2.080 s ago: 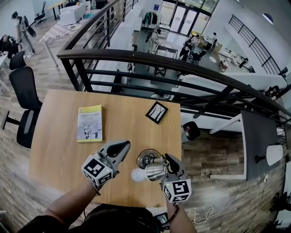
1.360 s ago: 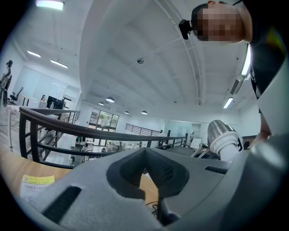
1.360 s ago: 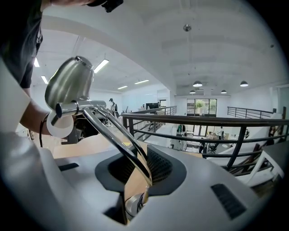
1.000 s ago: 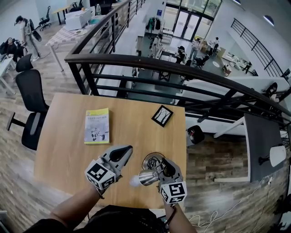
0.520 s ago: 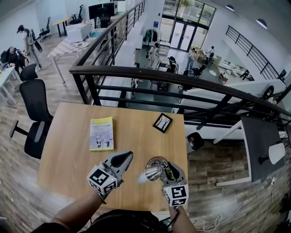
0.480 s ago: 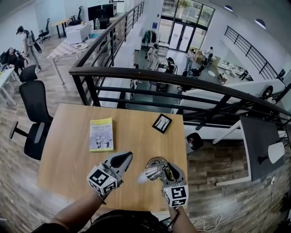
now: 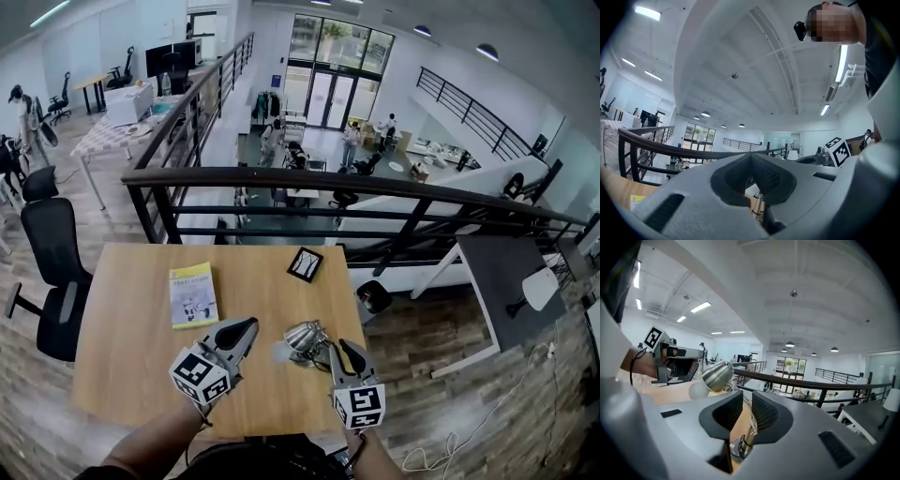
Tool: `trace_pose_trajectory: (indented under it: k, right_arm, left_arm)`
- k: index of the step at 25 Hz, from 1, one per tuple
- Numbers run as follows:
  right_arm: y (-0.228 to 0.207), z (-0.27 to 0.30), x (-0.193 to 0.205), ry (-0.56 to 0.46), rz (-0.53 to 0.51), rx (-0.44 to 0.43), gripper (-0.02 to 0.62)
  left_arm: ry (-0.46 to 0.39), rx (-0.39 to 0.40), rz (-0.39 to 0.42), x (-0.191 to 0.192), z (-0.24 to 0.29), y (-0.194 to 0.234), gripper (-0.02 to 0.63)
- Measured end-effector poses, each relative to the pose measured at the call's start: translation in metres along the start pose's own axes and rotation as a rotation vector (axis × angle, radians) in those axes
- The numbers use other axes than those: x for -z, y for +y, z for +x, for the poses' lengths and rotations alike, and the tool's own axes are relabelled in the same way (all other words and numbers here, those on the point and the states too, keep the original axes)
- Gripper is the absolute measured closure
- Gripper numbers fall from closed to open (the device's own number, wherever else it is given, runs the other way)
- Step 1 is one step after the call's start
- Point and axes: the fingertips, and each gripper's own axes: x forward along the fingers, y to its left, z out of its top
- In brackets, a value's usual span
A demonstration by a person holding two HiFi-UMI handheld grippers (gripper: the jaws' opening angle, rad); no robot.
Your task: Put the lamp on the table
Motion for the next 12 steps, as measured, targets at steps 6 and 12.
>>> trace_pose_trajectory:
  k: [6, 12]
  right_arm:
    - [0.003, -0.041, -0.033, -0.061, -0.020, 0.003, 0.572]
    - [0.008, -0.073, -0.052, -0.090, -0.049, -0.065, 0.578]
  left_arm:
    - [-0.016, 0.037, 0.015, -0.011, -0.009, -0.033, 0.598]
    - [-0.037, 0.050, 0.033, -0.017, -0.011, -0.073, 0.598]
